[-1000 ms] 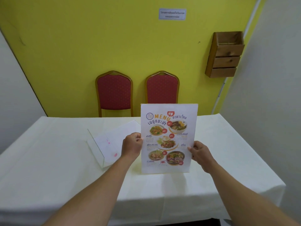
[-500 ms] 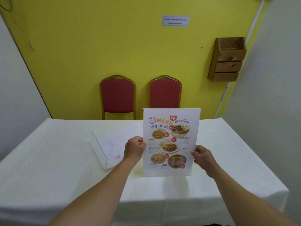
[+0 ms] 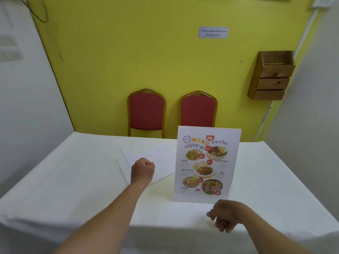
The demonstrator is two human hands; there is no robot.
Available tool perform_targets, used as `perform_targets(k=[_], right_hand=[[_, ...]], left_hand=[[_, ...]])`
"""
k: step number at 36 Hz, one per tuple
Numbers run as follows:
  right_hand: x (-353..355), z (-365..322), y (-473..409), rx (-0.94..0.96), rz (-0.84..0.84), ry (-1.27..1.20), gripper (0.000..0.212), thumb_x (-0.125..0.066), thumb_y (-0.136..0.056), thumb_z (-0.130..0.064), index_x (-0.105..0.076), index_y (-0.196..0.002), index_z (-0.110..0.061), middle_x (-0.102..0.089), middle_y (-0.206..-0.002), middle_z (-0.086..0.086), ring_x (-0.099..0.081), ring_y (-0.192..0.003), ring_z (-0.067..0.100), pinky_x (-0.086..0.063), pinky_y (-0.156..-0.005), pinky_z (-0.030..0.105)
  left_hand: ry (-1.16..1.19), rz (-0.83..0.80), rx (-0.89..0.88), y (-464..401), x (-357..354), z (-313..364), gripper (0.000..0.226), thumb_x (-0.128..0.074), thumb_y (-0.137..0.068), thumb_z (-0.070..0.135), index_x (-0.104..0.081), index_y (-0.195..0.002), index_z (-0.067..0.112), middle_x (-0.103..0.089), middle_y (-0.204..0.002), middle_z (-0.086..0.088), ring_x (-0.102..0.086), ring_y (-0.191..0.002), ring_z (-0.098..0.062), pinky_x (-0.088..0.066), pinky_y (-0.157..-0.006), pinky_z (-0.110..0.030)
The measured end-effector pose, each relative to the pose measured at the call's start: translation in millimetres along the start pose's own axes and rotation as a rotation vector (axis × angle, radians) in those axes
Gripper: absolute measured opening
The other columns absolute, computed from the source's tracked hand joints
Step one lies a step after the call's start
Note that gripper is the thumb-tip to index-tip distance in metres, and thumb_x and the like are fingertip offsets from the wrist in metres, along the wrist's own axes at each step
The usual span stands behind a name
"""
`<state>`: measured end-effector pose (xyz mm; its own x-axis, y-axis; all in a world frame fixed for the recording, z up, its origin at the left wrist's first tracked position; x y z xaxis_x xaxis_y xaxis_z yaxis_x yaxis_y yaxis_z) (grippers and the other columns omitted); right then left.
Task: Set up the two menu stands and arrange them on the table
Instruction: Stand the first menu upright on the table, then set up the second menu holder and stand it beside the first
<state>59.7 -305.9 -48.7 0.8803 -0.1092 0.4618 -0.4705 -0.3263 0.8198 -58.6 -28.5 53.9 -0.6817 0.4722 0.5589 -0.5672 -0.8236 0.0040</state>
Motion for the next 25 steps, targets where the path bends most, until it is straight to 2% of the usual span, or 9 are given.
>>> perform_targets(k=[3,6,10,12,16,18,20,23,25], right_hand=[[-27,-42,5,0.067,-0.159,0.013,0.023,-0.054,-0.089,-0.034,-0.052,-0.094,-0.012,-0.059,-0.073,0.004,-0.060,-0.060,0.018,-0.052,-0.061,0.030],[-54,-88,13,0.142,-0.269,0.039,0.025,-0.052,-0.091,-0.032,-0.051,-0.104,-0.011,-0.058,-0.079,0.005,-0.061,-0.066,0.018,-0.052,-0.066,0.030],[-77,-153,20,0.260,-0.294,0.036,0.017,-0.049,-0.094,-0.029,-0.051,-0.096,-0.012,-0.057,-0.082,0.006,-0.061,-0.068,0.018,-0.053,-0.068,0.030],[-80,-185,19,0.336,-0.202,-0.021,0.016,-0.051,-0.093,-0.026,-0.052,-0.094,-0.011,-0.059,-0.080,0.006,-0.062,-0.065,0.018,-0.054,-0.063,0.029],[-64,-236,13,0.443,0.129,-0.175,0.013,-0.049,-0.093,-0.020,-0.053,-0.099,-0.009,-0.060,-0.074,0.005,-0.060,-0.055,0.015,-0.053,-0.051,0.026],[-52,-251,4,0.448,0.290,-0.233,0.013,-0.049,-0.090,-0.017,-0.058,-0.092,-0.008,-0.061,-0.077,0.008,-0.059,-0.058,0.017,-0.053,-0.055,0.030],[-39,-260,-8,0.450,0.464,-0.200,0.017,-0.047,-0.087,-0.016,-0.061,-0.090,-0.006,-0.063,-0.085,0.010,-0.058,-0.069,0.021,-0.054,-0.068,0.036],[-22,-268,-23,0.391,0.648,-0.118,0.021,-0.046,-0.091,-0.018,-0.061,-0.097,-0.005,-0.066,-0.098,0.009,-0.054,-0.082,0.018,-0.043,-0.073,0.025],[-11,-271,-32,0.350,0.704,-0.135,0.016,-0.045,-0.094,-0.019,-0.057,-0.093,-0.008,-0.063,-0.096,0.006,-0.052,-0.082,0.016,-0.038,-0.074,0.022]], left_hand=[[-0.047,0.035,0.053,-6,22,-12,0.021,-0.046,-0.087,0.012,-0.061,-0.080,-0.001,-0.063,-0.078,-0.009,-0.055,-0.068,-0.022,-0.042,-0.055,-0.025],[-0.059,0.078,0.104,-16,42,-28,0.022,-0.050,-0.086,0.014,-0.063,-0.094,-0.002,-0.067,-0.099,-0.017,-0.059,-0.090,-0.032,-0.044,-0.074,-0.030],[-0.092,0.072,0.164,-27,58,-46,0.034,-0.053,-0.086,0.016,-0.056,-0.113,-0.004,-0.062,-0.118,-0.021,-0.057,-0.109,-0.037,-0.046,-0.086,-0.036],[-0.128,0.064,0.180,-34,65,-54,0.039,-0.053,-0.085,0.018,-0.053,-0.117,-0.004,-0.059,-0.122,-0.021,-0.056,-0.112,-0.037,-0.047,-0.089,-0.039],[-0.249,0.017,0.156,-55,70,-67,0.040,-0.052,-0.084,0.022,-0.051,-0.117,-0.001,-0.057,-0.123,-0.020,-0.055,-0.113,-0.037,-0.047,-0.092,-0.042],[-0.369,-0.031,0.065,-65,67,-66,0.036,-0.049,-0.086,0.024,-0.053,-0.115,0.001,-0.057,-0.122,-0.017,-0.053,-0.113,-0.035,-0.045,-0.092,-0.040],[-0.481,-0.098,-0.072,-75,58,-61,0.032,-0.047,-0.088,0.025,-0.057,-0.109,0.003,-0.061,-0.118,-0.014,-0.054,-0.112,-0.032,-0.044,-0.091,-0.037],[-0.576,-0.199,-0.262,-87,40,-51,0.032,-0.045,-0.089,0.028,-0.060,-0.106,0.006,-0.065,-0.114,-0.011,-0.057,-0.108,-0.028,-0.045,-0.092,-0.034],[-0.613,-0.260,-0.348,-93,27,-45,0.033,-0.045,-0.091,0.031,-0.061,-0.108,0.007,-0.066,-0.113,-0.009,-0.058,-0.106,-0.025,-0.046,-0.092,-0.034]])
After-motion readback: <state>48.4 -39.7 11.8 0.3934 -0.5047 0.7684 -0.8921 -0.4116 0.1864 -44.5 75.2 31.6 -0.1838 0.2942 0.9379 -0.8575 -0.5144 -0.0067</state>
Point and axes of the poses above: each hand's wrist, its own y-axis away from the middle knuckle, its own x-axis out of the back of the hand, z = x × y, the point moved 6 cm from there along -y, towards the middle knuckle
